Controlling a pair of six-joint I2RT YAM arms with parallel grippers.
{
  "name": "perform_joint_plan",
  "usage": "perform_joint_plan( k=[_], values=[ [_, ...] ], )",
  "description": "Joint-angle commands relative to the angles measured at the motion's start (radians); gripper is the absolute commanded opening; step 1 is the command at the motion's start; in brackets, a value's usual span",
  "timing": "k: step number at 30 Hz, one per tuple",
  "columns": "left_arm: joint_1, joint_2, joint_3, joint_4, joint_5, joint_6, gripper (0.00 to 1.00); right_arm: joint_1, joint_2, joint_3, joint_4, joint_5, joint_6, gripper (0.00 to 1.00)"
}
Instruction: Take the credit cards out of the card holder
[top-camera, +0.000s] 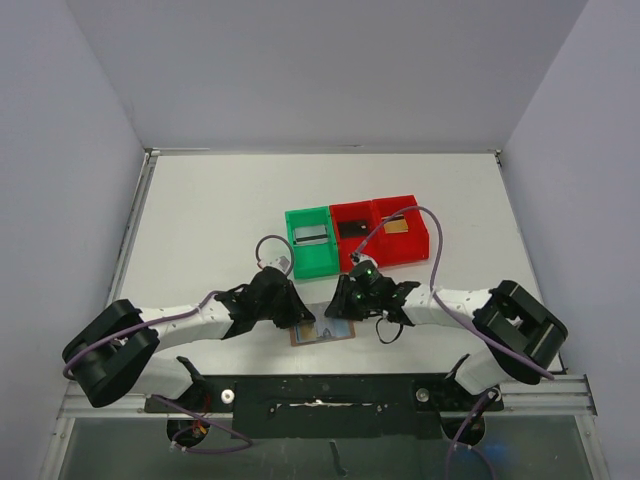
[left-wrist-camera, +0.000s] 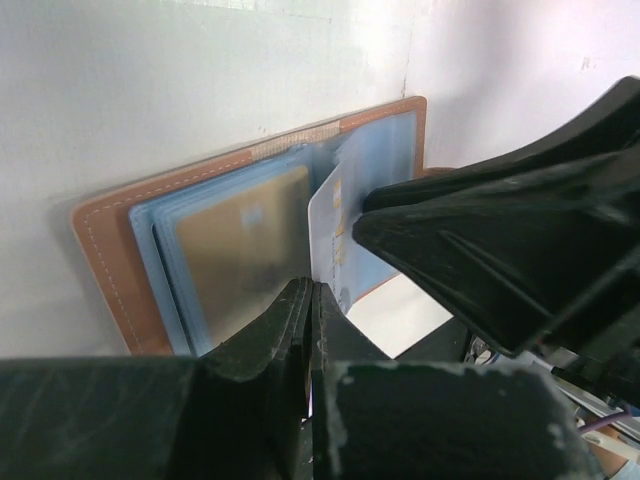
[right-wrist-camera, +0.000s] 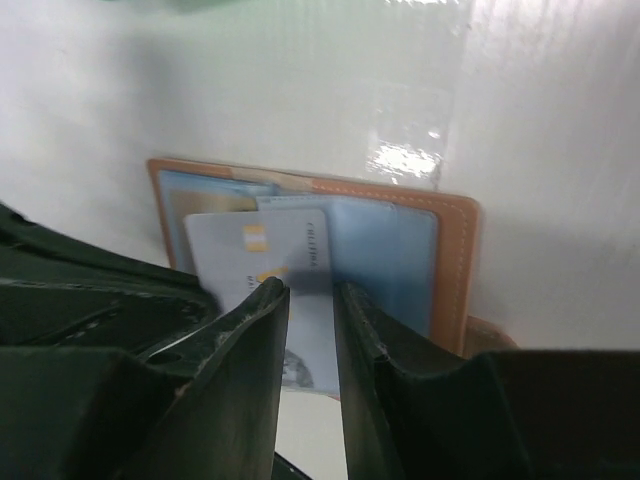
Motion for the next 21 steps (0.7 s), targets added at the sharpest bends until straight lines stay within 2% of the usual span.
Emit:
perform_joint_plan(
  k=[1,6,12,15,19,21],
  values=[
    [0.007,-0.001,0.017,0.053,0.014,0.002,0.01,0.004,0.019,-0.032,-0.001,0.007,0.055,0.27],
    [0.008,0.023,-0.006,0.13,0.049,-0.032,0.14,0.004,0.016,-0.081,0.027,0.007,0.091,0.27],
    [0.008,0.071,-0.026,0.22,0.092,-0.071,0.17,-0.001,0.014,-0.105,0.051,0.006,0.105,0.26],
    [0.009,0.073,-0.025,0.211,0.086,-0.075,0.14,-0.001,0.013,-0.106,0.052,0.006,0.106,0.26],
    [0.009,0.043,-0.021,0.145,0.046,-0.074,0.01,-0.008,0.01,-0.109,0.048,0.014,0.105,0.26],
    [0.008,0.021,-0.02,0.107,0.022,-0.066,0.0,-0.014,0.006,-0.11,0.044,0.019,0.103,0.26]
  ],
)
